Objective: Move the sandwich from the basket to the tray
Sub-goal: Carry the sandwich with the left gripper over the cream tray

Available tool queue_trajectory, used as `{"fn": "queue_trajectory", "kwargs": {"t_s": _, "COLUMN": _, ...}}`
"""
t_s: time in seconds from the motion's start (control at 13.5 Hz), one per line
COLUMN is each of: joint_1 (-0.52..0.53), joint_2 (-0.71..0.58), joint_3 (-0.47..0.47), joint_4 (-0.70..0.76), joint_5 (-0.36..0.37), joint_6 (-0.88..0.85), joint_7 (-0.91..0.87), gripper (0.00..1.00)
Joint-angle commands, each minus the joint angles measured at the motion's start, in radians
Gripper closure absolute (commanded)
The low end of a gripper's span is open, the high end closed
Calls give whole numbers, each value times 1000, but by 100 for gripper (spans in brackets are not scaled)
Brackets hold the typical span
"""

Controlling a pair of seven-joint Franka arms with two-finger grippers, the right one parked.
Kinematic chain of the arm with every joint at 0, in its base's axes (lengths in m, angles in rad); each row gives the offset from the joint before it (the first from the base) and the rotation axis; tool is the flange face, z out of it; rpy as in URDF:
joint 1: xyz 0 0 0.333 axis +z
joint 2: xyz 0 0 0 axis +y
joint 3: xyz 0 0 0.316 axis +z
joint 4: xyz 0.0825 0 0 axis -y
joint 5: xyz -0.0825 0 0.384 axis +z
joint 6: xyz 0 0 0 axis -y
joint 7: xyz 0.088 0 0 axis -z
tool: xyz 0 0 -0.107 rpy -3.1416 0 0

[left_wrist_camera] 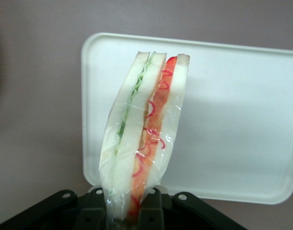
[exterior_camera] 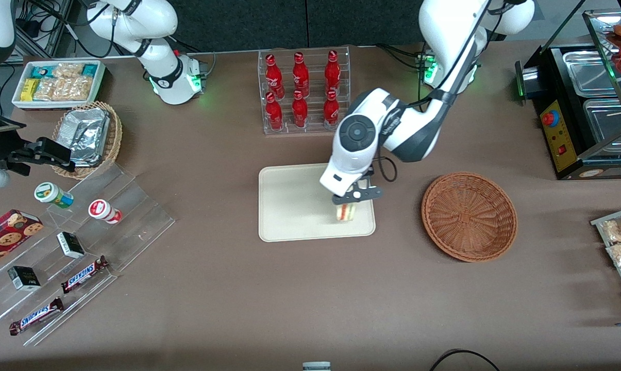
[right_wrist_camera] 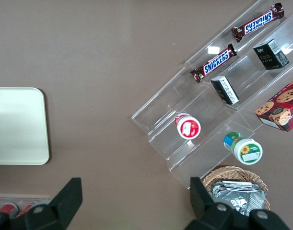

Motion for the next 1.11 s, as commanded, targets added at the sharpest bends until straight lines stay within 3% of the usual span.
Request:
{"fn": "queue_trajectory", "kwargs": {"t_s": 0.0, "joint_1": -20, "joint_2": 105, "joint_3": -39, "joint_4": 113, "joint_5": -10, "joint_6": -12, "joint_7": -8, "gripper": 100}}
{"fn": "queue_trajectory", "kwargs": {"t_s": 0.22, "joint_1": -63, "joint_2": 180, "joint_3": -36, "joint_4": 181, "joint_5": -2, "joint_6": -15, "joint_7": -91, "gripper": 100}}
{"fn": "queue_trajectory", "kwargs": {"t_s": 0.52, "joint_1": -65, "joint_2": 251, "joint_3": -42, "joint_4": 230, "joint_5": 67, "joint_6": -16, "joint_7": -174, "gripper": 100}}
{"fn": "queue_trajectory", "kwargs": {"t_s": 1.04, "joint_1": -111, "joint_2": 286, "joint_3": -35, "joint_4": 243, "joint_5": 71, "joint_6": -7, "joint_7": -188, "gripper": 100}}
